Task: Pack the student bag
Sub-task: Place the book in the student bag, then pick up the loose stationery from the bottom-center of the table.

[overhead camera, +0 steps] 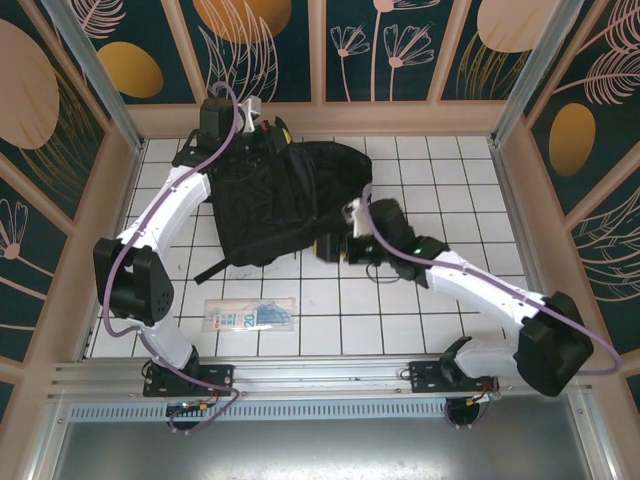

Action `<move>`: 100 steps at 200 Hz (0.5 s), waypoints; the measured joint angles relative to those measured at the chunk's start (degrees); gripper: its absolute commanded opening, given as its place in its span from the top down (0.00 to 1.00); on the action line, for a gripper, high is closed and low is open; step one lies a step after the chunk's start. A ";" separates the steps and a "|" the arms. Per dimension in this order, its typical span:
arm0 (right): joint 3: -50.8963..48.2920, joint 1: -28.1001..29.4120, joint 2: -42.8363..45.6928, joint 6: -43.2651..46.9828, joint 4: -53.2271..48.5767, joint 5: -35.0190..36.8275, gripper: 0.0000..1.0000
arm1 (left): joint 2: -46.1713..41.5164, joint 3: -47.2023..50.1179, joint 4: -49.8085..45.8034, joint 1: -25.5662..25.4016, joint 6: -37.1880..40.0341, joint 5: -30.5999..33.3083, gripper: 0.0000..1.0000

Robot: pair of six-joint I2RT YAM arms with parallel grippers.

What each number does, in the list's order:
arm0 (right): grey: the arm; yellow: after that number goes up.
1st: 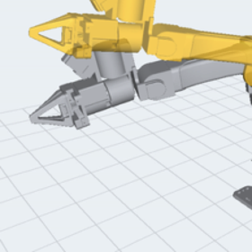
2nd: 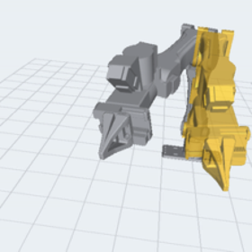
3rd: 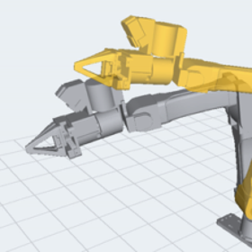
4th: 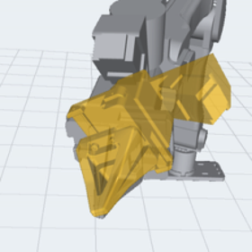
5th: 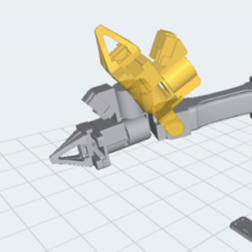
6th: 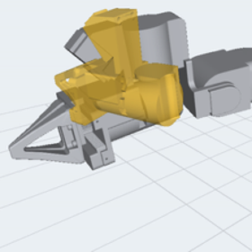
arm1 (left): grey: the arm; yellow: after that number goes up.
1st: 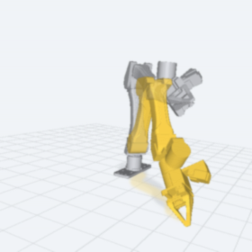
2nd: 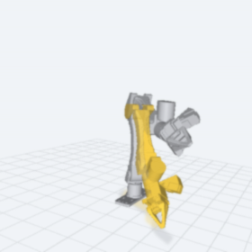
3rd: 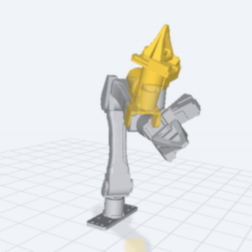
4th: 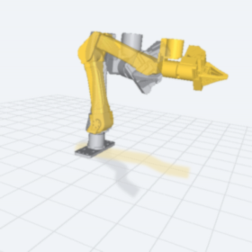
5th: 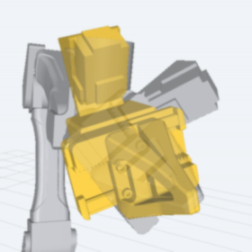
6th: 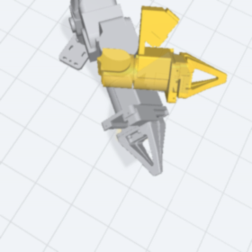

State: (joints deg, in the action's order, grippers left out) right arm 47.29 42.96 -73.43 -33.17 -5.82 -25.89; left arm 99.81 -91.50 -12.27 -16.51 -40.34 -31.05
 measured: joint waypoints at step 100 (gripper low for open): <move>-2.80 8.11 -22.32 -6.86 9.68 -10.25 0.28 | -5.05 9.62 3.91 1.05 2.84 1.53 1.00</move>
State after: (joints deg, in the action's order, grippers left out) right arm 44.49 51.07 -95.74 -40.03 3.86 -36.14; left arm 94.76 -81.89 -8.36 -15.46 -37.50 -29.52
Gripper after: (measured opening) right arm 0.725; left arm 0.059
